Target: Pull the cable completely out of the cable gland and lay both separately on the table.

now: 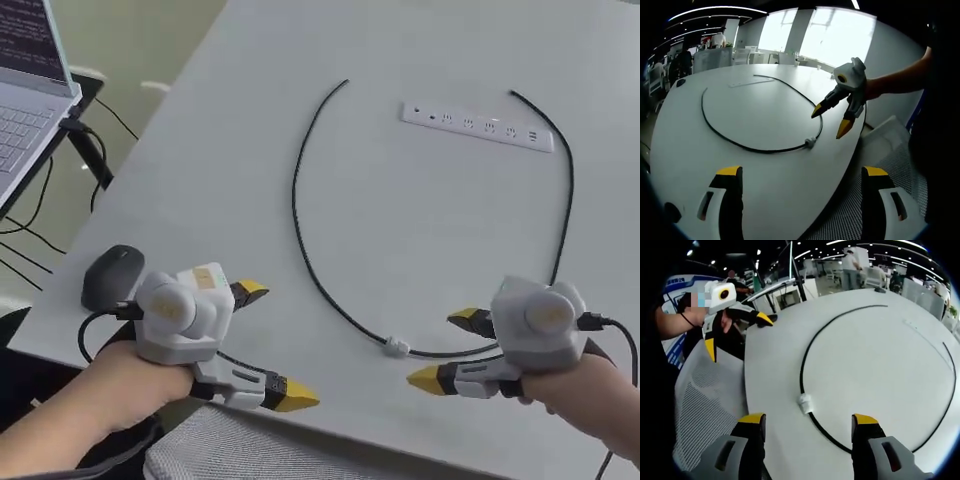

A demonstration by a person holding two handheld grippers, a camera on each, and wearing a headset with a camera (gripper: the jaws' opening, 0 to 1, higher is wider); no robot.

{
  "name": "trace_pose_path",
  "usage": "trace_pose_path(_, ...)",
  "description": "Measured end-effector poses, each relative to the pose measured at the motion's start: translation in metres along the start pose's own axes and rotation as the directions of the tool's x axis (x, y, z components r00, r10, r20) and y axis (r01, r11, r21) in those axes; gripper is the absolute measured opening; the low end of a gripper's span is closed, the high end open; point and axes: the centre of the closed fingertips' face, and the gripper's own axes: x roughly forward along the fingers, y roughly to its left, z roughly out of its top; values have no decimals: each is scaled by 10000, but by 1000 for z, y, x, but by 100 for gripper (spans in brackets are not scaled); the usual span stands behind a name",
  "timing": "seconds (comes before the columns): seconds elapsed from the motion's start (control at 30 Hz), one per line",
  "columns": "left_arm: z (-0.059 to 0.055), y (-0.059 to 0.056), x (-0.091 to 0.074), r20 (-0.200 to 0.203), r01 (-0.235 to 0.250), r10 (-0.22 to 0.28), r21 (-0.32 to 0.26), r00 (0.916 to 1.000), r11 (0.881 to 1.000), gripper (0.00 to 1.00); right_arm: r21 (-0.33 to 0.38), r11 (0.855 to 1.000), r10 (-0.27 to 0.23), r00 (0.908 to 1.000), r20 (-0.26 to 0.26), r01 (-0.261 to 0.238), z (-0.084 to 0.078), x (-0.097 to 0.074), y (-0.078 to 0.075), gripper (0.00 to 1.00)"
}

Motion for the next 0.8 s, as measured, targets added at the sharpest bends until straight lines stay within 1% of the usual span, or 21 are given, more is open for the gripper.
trace_pose_path(0.2, 0, 3, 1, 22, -19, 19, 20, 10000, 10000, 98, -160, 9999, -3, 9999, -146, 1, 1, 3, -2, 68)
trace_pose_path(0.63, -2, -1, 2, -61, 50, -50, -16, 10000, 10000, 98, -655, 9979, -46, 9978, -660, 2, -5, 9, -3, 64)
trace_pose_path(0.7, -3, -2, 2, -114, 57, -57, 21, 9999, 10000, 98, -698, 9976, -70, 9977, -679, 22, -4, 9, -3, 61)
trace_pose_path(0.8, -3, -2, 3, -120, 71, -71, -13, 9999, 10000, 97, -744, 9972, -26, 9973, -728, -29, -4, 11, -3, 61)
